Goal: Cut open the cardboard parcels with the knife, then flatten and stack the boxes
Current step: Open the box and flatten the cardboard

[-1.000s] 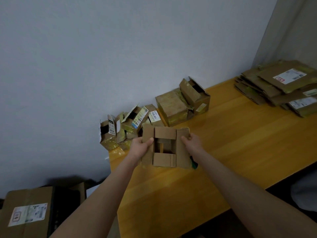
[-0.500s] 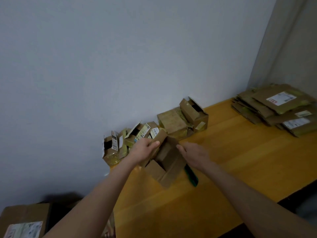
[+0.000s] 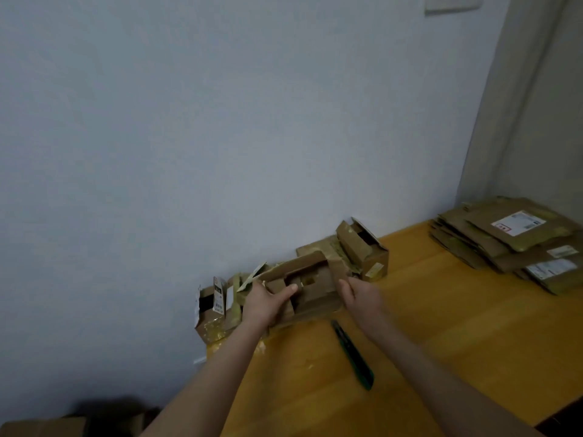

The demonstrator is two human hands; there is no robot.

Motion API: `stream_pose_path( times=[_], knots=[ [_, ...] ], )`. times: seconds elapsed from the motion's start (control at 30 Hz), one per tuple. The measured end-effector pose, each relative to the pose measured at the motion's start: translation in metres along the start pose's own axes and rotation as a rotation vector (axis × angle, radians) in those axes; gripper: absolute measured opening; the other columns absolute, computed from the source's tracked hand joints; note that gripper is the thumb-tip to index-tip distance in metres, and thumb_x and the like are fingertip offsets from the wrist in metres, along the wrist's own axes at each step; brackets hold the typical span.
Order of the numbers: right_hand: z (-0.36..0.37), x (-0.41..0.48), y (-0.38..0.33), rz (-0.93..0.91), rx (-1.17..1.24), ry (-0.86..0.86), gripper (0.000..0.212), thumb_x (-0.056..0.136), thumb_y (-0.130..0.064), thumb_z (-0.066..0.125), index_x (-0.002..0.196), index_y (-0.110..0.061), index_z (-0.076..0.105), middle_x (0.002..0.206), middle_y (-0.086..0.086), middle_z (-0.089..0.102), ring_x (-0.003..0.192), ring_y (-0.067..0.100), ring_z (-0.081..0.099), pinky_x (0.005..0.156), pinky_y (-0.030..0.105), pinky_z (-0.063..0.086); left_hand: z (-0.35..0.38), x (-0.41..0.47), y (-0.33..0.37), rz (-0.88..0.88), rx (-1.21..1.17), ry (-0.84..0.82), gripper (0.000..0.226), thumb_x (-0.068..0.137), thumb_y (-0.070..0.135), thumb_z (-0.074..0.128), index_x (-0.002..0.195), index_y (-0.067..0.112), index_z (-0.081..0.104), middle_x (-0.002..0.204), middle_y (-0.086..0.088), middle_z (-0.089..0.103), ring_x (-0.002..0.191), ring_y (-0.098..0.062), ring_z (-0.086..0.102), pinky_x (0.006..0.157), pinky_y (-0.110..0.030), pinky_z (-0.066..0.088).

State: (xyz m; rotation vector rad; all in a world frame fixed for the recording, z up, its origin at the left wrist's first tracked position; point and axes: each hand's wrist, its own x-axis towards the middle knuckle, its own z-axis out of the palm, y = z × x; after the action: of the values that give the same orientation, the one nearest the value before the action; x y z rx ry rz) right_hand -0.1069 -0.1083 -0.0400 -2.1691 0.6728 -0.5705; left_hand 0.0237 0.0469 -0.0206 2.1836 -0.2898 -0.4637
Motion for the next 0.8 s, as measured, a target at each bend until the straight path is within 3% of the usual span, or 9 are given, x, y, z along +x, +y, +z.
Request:
stream_pose_path(
  times=[0.1,0.2,0.27,0.3,0.4,0.53,0.6,0.7,0.8],
  knots=[
    [0.000,-0.001,0.003,-0.015,0.031,-0.011,0.037,0.100,-0.016,0.046,0.064,-0.013,0.046,0.057,0.000,0.045,0.050,0.016,0.042,0.046,0.021,0.037,-0.001,0.007,0.008,0.009,0.044,0.082,0.058,0.074,0.038,0.081,0.114,0.011,0.049,0.105,-0.004,0.061,0.103,-0.026,0.060,0.086,-0.038,0.052],
    [0.002,-0.001,0.014,0.081,0.124,-0.028,0.035,0.101,-0.018,0.044,0.071,-0.003,0.054,0.072,0.016,0.058,0.067,0.032,0.060,0.063,0.046,0.056,-0.002,0.010,0.002,0.046,0.056,0.027,0.029,0.084,0.023,0.070,0.104,0.015,0.051,0.096,-0.005,0.063,0.086,-0.022,0.063,0.077,-0.040,0.057],
    [-0.003,-0.003,0.016,0.211,0.313,-0.029,0.031,0.102,-0.017,0.043,0.085,0.003,0.059,0.086,0.017,0.060,0.077,0.024,0.063,0.064,0.035,0.059,-0.004,0.009,-0.005,0.093,-0.010,0.004,0.004,0.092,0.015,0.056,0.096,0.014,0.055,0.087,-0.006,0.060,0.071,-0.017,0.057,0.064,-0.033,0.052],
    [-0.007,-0.005,0.018,0.266,0.405,-0.031,0.028,0.102,-0.017,0.042,0.091,0.002,0.060,0.091,0.015,0.059,0.081,0.020,0.062,0.062,0.026,0.058,-0.005,0.008,-0.007,0.115,-0.056,0.013,0.009,0.095,0.012,0.052,0.088,0.009,0.056,0.081,-0.007,0.058,0.068,-0.017,0.054,0.063,-0.031,0.046],
    [-0.016,-0.011,0.028,0.404,0.606,-0.037,0.022,0.103,-0.020,0.040,0.106,-0.006,0.056,0.098,0.008,0.058,0.090,0.021,0.060,0.059,0.018,0.055,-0.013,0.005,-0.011,0.151,-0.237,-0.107,0.027,0.101,0.018,0.048,0.092,-0.002,0.063,0.079,-0.008,0.063,0.073,-0.019,0.060,0.065,-0.026,0.048],
    [-0.026,-0.013,0.047,0.617,0.908,-0.207,0.045,0.101,-0.049,0.029,0.116,-0.015,0.055,0.110,0.009,0.061,0.106,0.029,0.060,0.080,0.036,0.052,-0.025,-0.002,-0.012,0.177,-0.364,-0.301,0.023,0.100,0.015,0.048,0.101,0.007,0.069,0.085,-0.001,0.071,0.081,-0.015,0.066,0.074,-0.026,0.052],
    [-0.032,-0.013,0.052,0.683,0.990,-0.303,0.056,0.099,-0.056,0.027,0.116,-0.012,0.058,0.113,0.014,0.061,0.105,0.031,0.059,0.079,0.038,0.051,-0.029,-0.003,-0.015,0.222,-0.345,-0.388,0.023,0.098,0.013,0.050,0.105,0.006,0.071,0.102,0.006,0.072,0.097,-0.014,0.066,0.085,-0.028,0.052],
    [-0.035,-0.015,0.051,0.698,0.948,-0.391,0.041,0.091,-0.048,0.055,0.118,-0.017,0.059,0.117,0.013,0.059,0.103,0.031,0.060,0.072,0.038,0.055,-0.026,-0.011,-0.013,0.335,-0.263,-0.545,0.029,0.096,0.006,0.052,0.121,0.010,0.066,0.132,0.022,0.057,0.121,0.003,0.053,0.096,-0.020,0.047],
    [-0.027,-0.016,0.056,0.719,0.961,-0.412,0.058,0.074,-0.044,0.073,0.123,-0.018,0.056,0.122,0.010,0.060,0.112,0.032,0.058,0.083,0.044,0.056,-0.020,-0.019,-0.004,0.419,-0.214,-0.630,0.036,0.094,0.001,0.055,0.125,0.016,0.064,0.140,0.020,0.050,0.130,0.004,0.044,0.100,-0.015,0.042]
  ],
)
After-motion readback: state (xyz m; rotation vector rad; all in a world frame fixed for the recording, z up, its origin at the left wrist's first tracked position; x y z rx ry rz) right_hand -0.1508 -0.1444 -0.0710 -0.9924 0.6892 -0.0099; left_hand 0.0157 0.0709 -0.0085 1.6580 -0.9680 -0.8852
